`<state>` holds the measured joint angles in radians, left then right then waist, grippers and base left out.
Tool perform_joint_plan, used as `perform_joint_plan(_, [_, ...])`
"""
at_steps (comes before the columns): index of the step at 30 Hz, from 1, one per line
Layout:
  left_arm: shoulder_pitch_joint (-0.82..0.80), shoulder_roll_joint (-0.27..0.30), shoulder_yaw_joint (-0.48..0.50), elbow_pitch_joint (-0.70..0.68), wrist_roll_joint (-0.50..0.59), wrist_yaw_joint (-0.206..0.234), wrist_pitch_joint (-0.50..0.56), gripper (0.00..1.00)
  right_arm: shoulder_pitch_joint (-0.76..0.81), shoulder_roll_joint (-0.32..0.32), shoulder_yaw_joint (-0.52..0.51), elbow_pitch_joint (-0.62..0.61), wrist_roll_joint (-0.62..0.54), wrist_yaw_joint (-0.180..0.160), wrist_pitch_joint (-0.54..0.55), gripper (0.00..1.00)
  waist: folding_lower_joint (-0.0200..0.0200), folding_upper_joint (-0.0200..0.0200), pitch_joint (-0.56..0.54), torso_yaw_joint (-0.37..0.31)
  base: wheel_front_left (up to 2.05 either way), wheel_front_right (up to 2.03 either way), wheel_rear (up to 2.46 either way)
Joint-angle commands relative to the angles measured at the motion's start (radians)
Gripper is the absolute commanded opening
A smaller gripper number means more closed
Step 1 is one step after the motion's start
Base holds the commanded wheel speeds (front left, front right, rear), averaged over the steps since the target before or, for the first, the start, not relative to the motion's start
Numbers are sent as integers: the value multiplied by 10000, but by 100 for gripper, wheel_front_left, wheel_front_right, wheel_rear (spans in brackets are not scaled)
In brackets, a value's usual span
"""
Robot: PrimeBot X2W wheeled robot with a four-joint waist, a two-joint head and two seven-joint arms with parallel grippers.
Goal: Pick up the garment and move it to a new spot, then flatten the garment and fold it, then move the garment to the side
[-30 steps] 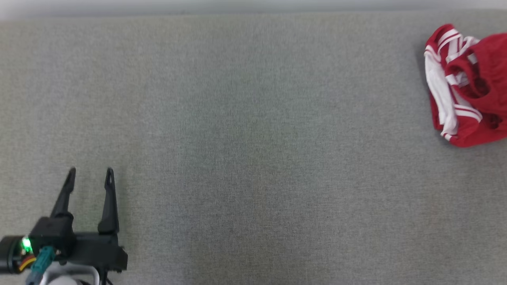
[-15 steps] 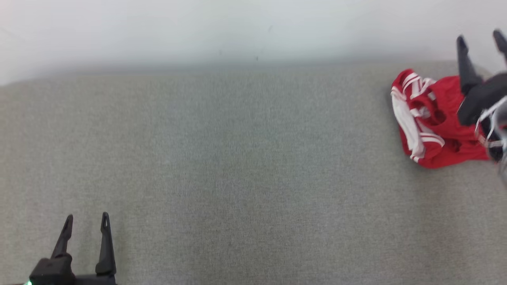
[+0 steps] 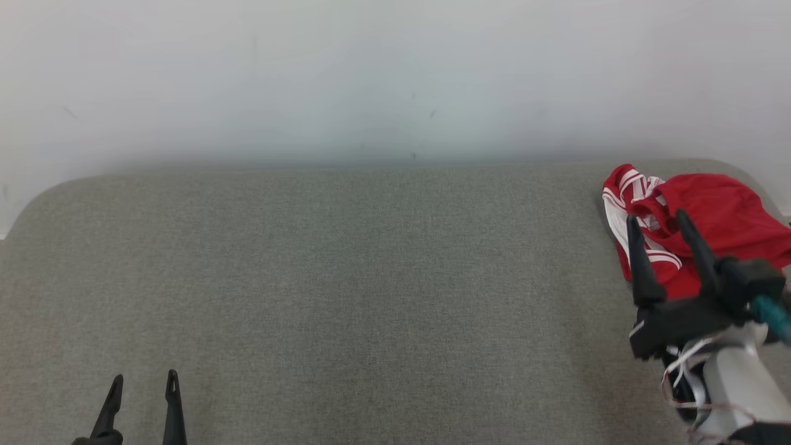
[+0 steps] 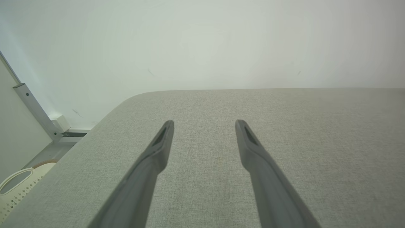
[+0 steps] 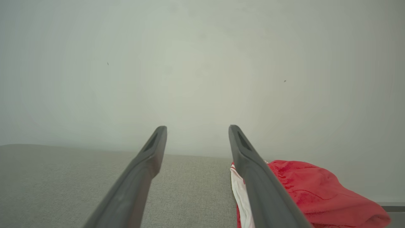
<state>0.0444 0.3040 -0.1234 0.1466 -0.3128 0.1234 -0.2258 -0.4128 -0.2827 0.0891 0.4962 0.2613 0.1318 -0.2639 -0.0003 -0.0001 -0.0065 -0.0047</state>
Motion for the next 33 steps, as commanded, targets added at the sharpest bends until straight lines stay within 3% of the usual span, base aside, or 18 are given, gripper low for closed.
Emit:
perform_joint_plan(1, [176,5,-3,-52,-53,45,19,100,370,168,-156,-259,-206,-26,-4,100,3,1,-122,101,0,0,0])
perform_joint_plan(7, [358,101,-30,-48,50,166,3,100,2075,1321,-1182,-1693,-1189,-27,-5,100,3,1,-268,120,0,0,0])
perform_joint_plan(13, [394,176,-123,-9,176,251,-13,100,3365,2149,-2013,-2251,-1861,-27,-5,100,3,1,-393,168,0,0,0])
perform_joint_plan(20, [443,260,-292,36,234,127,-75,100,4091,2327,-1994,-2748,-1733,-27,-7,100,3,1,-451,123,0,0,0])
perform_joint_plan(33, [150,219,-634,172,239,-25,-130,100,4333,2319,-529,-2891,-1609,-27,-6,100,3,1,-455,160,0,0,0])
